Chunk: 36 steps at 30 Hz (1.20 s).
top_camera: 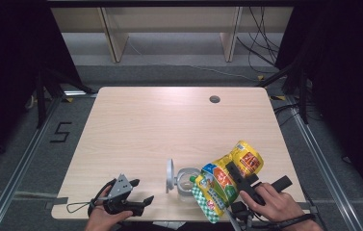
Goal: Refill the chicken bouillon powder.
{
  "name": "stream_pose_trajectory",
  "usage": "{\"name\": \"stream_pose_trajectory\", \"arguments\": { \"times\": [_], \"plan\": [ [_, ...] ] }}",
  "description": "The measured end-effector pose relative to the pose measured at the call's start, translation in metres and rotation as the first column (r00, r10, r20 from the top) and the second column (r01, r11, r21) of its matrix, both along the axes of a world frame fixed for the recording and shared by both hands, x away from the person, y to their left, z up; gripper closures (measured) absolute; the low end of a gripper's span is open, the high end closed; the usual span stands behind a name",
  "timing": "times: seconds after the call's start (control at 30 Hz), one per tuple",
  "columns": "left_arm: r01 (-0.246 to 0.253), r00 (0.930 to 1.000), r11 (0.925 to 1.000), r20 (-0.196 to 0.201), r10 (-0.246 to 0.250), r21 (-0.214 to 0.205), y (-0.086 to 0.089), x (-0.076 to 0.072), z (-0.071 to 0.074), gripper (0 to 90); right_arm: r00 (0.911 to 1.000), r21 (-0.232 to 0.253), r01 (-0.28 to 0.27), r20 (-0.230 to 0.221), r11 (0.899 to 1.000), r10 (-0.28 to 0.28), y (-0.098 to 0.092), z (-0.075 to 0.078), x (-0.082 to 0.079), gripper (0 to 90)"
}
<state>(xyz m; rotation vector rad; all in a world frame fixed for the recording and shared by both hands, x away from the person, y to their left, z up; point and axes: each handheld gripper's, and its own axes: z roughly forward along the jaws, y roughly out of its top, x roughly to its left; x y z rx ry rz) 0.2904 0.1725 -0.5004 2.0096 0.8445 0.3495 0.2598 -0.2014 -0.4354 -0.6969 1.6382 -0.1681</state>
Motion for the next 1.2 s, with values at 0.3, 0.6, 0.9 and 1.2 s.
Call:
{"name": "stream_pose_trajectory", "arguments": {
  "times": [0.3, 0.6, 0.9, 1.2],
  "plan": [
    [-0.009, 0.9999, 0.9998, -0.012, 0.009, -0.018, -0.001, -0.001, 0.0, 21.2, 0.9999, -0.026, -0.012, 0.008, 1.0, 0.012, 0.001, 0.003, 0.0, 45.7],
    [-0.007, 0.9999, 0.9999, -0.009, 0.007, -0.01, -0.001, -0.001, -0.001, 21.2, 0.9998, -0.041, -0.016, 0.014, 0.999, 0.017, 0.0, 0.004, -0.001, 46.3],
    [-0.011, 0.9999, 0.9999, -0.009, 0.011, -0.008, -0.001, -0.001, -0.001, 21.2, 0.9987, -0.052, -0.037, 0.033, 0.998, 0.039, -0.001, 0.006, -0.004, 46.8],
    [-0.002, 1.0, 1.0, 0.0, 0.002, -0.001, -0.001, 0.0, 0.0, 21.3, 0.9974, -0.139, -0.052, 0.042, 0.989, 0.059, 0.002, 0.014, -0.001, 46.9]
  ]
}}
